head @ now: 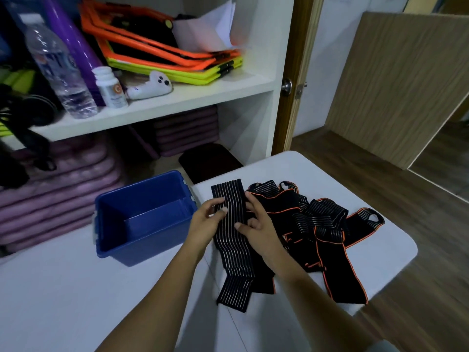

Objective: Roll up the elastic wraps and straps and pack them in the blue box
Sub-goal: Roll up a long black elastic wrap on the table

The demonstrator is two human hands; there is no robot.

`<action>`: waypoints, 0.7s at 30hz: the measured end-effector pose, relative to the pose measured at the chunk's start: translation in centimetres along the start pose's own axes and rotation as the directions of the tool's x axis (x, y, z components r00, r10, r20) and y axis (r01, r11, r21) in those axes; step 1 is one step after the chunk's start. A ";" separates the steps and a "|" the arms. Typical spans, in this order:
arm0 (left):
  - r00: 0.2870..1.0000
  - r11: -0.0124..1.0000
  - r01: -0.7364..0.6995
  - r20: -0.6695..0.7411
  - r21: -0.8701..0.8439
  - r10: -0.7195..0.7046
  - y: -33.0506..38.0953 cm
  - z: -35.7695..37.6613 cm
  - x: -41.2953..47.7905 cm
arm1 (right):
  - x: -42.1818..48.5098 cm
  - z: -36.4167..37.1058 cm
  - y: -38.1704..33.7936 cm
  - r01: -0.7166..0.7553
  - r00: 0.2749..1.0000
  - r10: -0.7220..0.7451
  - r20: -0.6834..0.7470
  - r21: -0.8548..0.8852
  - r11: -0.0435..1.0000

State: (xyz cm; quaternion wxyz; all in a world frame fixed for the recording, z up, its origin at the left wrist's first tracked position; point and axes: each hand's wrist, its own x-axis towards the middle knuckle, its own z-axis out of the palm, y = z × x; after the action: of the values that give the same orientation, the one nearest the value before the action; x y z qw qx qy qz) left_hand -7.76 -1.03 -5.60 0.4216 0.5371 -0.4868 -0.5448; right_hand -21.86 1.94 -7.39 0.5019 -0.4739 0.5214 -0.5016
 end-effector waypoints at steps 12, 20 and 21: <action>0.979 0.995 -0.084 -0.188 -0.043 0.075 1.5 -1.5 -4.7 | -1.0 1.3 -2.9 0.140 0.973 -0.091 0.210 -0.232 0.963; 0.908 0.978 -0.188 -0.393 -0.084 0.141 3.3 -2.6 -9.6 | -2.1 3.5 -5.6 0.174 0.934 -0.143 0.328 -0.066 0.983; 0.879 0.973 -0.220 -0.446 -0.067 0.168 3.7 -3.0 -10.3 | -2.4 4.1 -6.4 0.170 0.926 -0.145 0.350 -0.041 0.985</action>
State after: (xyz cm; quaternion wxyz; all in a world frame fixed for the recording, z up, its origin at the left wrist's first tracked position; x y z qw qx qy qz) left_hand -4.28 8.18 0.01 0.6029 0.5688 -0.3988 -0.3922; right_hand -17.75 3.86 -0.89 0.5267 -0.6123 0.4028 -0.4307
